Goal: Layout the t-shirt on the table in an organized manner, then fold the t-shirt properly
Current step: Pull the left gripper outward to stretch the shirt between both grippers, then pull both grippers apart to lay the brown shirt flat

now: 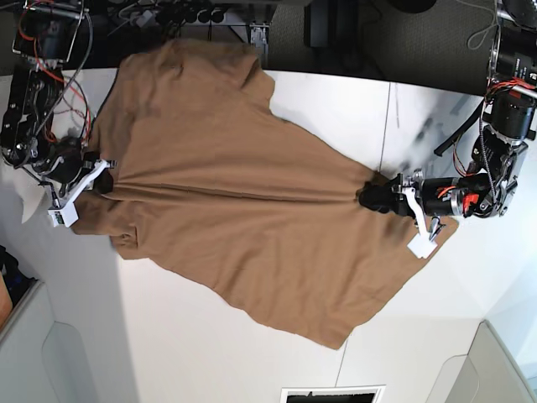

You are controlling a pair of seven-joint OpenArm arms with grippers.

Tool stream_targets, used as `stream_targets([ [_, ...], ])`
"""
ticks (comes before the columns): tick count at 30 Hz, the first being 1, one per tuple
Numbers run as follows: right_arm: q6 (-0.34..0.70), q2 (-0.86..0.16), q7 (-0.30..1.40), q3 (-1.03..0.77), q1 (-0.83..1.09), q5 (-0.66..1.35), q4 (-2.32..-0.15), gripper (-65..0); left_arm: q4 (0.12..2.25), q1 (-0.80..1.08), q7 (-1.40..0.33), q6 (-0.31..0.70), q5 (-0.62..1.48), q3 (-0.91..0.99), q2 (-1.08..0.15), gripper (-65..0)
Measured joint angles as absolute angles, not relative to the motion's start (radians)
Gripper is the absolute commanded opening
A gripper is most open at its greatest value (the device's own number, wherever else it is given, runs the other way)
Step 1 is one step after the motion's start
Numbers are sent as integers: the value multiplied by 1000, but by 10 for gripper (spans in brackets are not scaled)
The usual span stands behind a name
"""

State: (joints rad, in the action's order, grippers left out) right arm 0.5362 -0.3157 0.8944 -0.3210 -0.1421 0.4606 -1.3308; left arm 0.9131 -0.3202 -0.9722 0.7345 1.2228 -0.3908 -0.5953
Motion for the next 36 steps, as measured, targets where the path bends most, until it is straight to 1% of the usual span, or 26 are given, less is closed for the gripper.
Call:
stream_targets([
  [2,537,-316,891,-321,-194,469,-1270,-650,932,-278,-987,736,1287,-389,-598,-411],
  [6,531,-315,905,-321,-292,461,-1185,-650,1019,-220,-1007,734,1294,-387,-601,-411],
  [14,531,-316,905,-321,-405,469,-1169,-650,1302,-102,-1066,711,1234,-403,-575,-411],
  [16,531,-316,930,-321,-410,487,-1169,-650,1345,-104,-1080,709,1200,-406,-568,-411],
  [19,531,-319,1021,-322,-408,531,-1188,-650,1394,-124,-1097,707,1142,-410,-568,-411],
  [21,530,-321,1065,-338,-393,566,-1229,-650,1404,-147,-1104,703,1118,-411,-569,-411],
  [23,531,-330,1072,-355,-357,607,-1288,-650,1404,-170,-1108,702,1092,-412,-572,-411],
  [27,531,-348,1084,-380,-251,614,-1380,-650,1404,-211,-1099,699,1079,-412,-582,-411],
  [31,531,-347,1090,-385,-137,630,-1436,-650,1404,-239,-1036,697,1036,-412,-604,-411],
  [36,529,-347,1082,-420,-30,659,-1488,-650,1398,-242,-931,696,934,-412,-609,-412],
])
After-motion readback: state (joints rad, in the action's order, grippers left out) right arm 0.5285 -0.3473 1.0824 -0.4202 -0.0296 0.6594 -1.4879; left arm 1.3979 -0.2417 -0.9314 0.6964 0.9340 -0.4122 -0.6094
